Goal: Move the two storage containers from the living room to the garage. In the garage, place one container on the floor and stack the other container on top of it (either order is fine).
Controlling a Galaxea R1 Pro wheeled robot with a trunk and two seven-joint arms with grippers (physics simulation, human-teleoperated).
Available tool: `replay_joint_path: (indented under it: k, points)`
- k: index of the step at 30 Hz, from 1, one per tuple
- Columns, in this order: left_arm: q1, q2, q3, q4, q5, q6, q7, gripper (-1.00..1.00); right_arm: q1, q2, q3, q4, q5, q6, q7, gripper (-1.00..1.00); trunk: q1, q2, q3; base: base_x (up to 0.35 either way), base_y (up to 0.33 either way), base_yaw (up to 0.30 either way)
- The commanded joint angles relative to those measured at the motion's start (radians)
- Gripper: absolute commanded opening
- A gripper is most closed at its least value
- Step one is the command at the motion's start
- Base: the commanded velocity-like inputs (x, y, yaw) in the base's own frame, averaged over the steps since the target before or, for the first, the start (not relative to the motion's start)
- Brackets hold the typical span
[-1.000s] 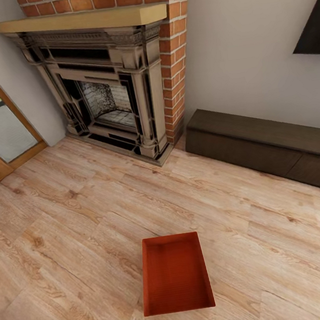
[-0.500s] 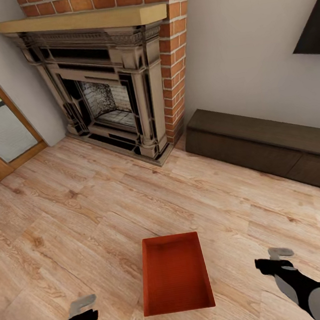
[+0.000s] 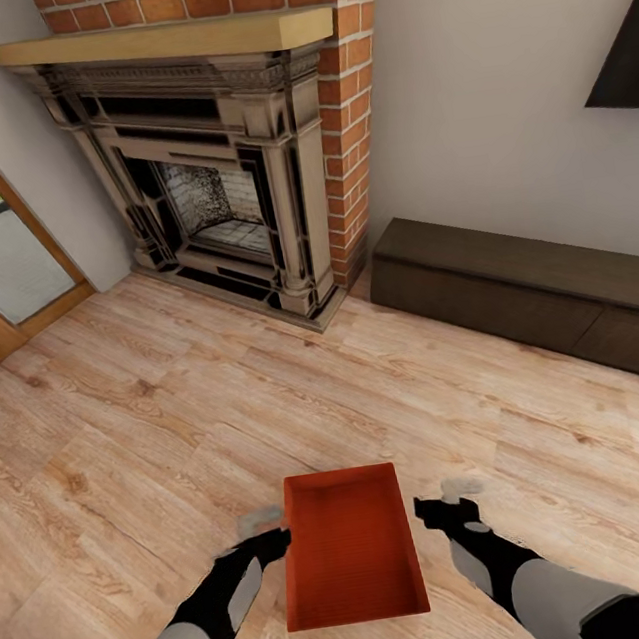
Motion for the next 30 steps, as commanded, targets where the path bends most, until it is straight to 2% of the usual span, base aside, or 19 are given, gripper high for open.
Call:
replay_joint_path:
  k: [1, 2, 3, 6, 7, 10, 15, 30]
  points:
    - [-0.001, -0.007, -0.004, 0.011, -0.012, -0.017, 0.007, 1.0, -0.001, 0.009, 0.019, 0.003, 0.007, -0.006, -0.004, 1.0, 0.0, -0.001, -0.001, 0.0, 0.0, 0.0]
    - [-0.001, -0.013, -0.005, 0.051, -0.05, -0.06, 0.006, 1.0, 0.0, 0.02, 0.036, 0.011, 0.034, -0.009, -0.004, 1.0, 0.0, -0.001, -0.001, 0.0, 0.0, 0.0]
    - [-0.002, -0.014, -0.006, 0.075, -0.063, -0.081, 0.006, 1.0, 0.0, 0.024, 0.04, 0.019, 0.041, -0.012, -0.004, 1.0, 0.0, -0.001, -0.001, 0.0, 0.0, 0.0]
    - [-0.002, -0.016, -0.007, 0.108, -0.079, -0.12, 0.006, 1.0, 0.0, 0.031, 0.045, 0.042, 0.049, -0.021, 0.0, 1.0, 0.0, -0.001, -0.001, 0.0, 0.0, 0.0]
    - [-0.002, -0.016, -0.007, 0.118, -0.085, -0.136, 0.006, 1.0, 0.001, 0.044, 0.047, 0.072, 0.052, -0.027, 0.005, 1.0, 0.0, -0.001, -0.001, 0.0, 0.0, 0.0]
    - [-0.002, -0.015, -0.01, 0.12, -0.088, -0.142, 0.005, 1.0, 0.005, 0.057, 0.047, 0.128, 0.054, -0.031, 0.011, 1.0, 0.0, -0.001, -0.001, 0.0, 0.0, 0.0]
    - [-0.002, -0.014, -0.008, 0.126, -0.09, -0.146, 0.006, 1.0, 0.015, 0.07, 0.048, 0.149, 0.058, -0.074, 0.014, 1.0, 0.0, -0.001, -0.001, 0.0, 0.0, 0.0]
    - [-0.002, -0.015, -0.003, 0.121, -0.087, -0.147, 0.007, 1.0, 0.017, 0.084, 0.049, 0.177, 0.062, -0.091, 0.013, 1.0, 0.0, -0.001, -0.001, 0.0, 0.0, 0.0]
